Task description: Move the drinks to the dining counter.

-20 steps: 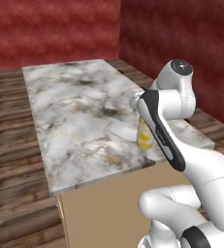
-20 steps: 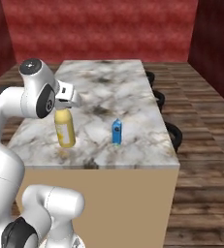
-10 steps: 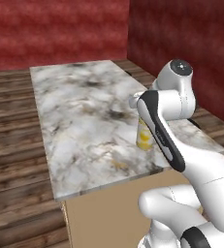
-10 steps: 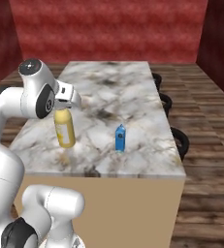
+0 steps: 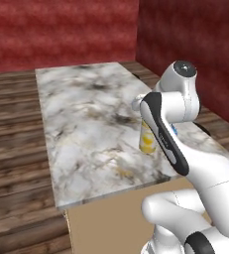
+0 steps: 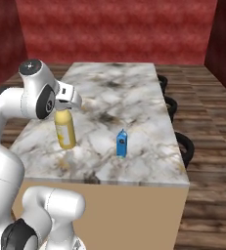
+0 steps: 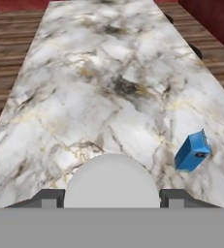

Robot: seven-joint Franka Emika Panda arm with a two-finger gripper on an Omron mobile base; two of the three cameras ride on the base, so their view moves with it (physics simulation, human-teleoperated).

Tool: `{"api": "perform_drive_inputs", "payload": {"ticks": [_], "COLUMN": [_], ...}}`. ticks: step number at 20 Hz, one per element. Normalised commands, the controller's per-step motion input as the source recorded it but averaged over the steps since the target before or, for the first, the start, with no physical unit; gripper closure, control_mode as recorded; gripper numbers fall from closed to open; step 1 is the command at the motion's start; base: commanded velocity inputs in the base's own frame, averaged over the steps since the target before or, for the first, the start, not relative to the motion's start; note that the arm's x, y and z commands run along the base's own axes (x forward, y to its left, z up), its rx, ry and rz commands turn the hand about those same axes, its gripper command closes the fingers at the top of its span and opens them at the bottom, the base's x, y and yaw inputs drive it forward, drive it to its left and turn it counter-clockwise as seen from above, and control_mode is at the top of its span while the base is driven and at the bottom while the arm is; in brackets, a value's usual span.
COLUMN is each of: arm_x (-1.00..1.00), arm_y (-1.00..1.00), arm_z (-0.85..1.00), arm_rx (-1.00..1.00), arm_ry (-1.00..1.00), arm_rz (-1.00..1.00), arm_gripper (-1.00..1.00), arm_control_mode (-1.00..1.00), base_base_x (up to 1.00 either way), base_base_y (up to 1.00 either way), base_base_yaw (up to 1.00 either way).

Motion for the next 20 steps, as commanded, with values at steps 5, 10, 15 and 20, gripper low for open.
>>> {"api": "perform_drive_inputs", "payload": {"ticks": [5,10,15,20], "arm_x": [0.00,0.07,0.05,0.05], "arm_y": [0.00,-0.15,-0.26,-0.19], "arm_z": [0.00,0.00,0.00,0.00], "arm_rx": [0.00,0.00,0.00,0.00], "arm_ry": [0.00,0.00,0.00,0.00], "arm_rz": [0.00,0.04,0.01,0.00], "arm_gripper": [1.00,1.00,1.00,1.00], "arm_control_mode": [1.00,-1.00,-1.00,-1.00], "base_base_x": [0.14,0.06,0.00,0.00], "base_base_y": [-0.25,-0.09,0.00,0.00], "base_base_yaw": [0.07,0.03,0.00,0.00]}}
